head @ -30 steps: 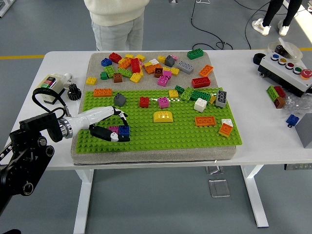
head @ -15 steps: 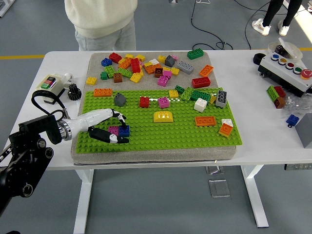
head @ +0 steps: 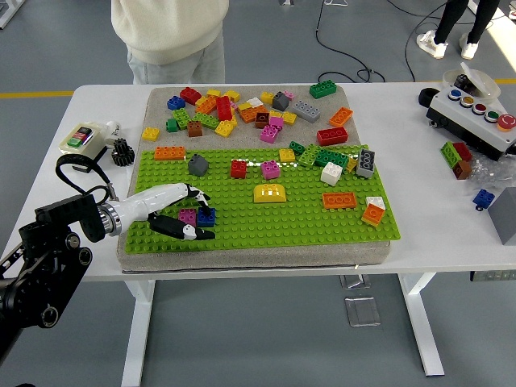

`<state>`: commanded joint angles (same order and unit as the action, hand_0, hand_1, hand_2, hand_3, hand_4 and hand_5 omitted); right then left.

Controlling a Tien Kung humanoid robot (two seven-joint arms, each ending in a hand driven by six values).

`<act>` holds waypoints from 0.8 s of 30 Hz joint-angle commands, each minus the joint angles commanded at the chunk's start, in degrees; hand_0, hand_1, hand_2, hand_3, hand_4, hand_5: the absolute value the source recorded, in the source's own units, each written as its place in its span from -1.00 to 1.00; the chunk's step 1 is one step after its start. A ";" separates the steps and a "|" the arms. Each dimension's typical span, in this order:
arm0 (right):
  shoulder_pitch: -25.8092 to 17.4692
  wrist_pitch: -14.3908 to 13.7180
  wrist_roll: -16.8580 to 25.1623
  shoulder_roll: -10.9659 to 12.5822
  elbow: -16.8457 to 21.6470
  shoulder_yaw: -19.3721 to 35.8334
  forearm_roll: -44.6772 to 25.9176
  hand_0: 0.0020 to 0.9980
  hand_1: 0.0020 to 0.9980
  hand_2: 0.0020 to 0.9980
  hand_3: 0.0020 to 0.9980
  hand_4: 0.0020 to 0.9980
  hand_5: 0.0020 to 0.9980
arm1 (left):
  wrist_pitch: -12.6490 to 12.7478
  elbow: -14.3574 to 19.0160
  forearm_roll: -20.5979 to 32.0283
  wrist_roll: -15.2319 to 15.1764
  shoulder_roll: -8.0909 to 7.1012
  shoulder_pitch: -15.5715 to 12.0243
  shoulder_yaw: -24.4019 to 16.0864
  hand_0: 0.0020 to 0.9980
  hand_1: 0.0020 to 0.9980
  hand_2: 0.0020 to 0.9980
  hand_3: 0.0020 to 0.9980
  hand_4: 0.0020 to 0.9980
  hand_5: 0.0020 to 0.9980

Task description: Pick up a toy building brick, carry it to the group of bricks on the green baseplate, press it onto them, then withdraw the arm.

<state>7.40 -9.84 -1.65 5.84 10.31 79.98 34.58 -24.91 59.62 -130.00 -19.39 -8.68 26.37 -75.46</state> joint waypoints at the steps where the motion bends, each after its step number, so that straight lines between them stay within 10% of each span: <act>1: 0.01 0.00 0.01 0.00 0.00 0.01 -0.02 0.46 0.31 0.41 0.14 0.82 0.00 | 0.10 -0.07 0.00 -0.02 0.01 0.00 0.01 1.00 0.83 0.76 0.20 1.00 0.36; 24: -0.01 -0.08 0.11 -0.05 0.00 -0.22 -0.15 0.46 0.31 0.41 0.14 0.82 0.00 | 0.90 -1.16 0.00 0.09 -0.04 -0.41 -0.68 1.00 0.82 0.75 0.19 1.00 0.34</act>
<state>7.39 -9.93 -1.53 5.79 10.31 79.76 34.42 -24.01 58.45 -130.00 -19.30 -8.72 25.96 -76.14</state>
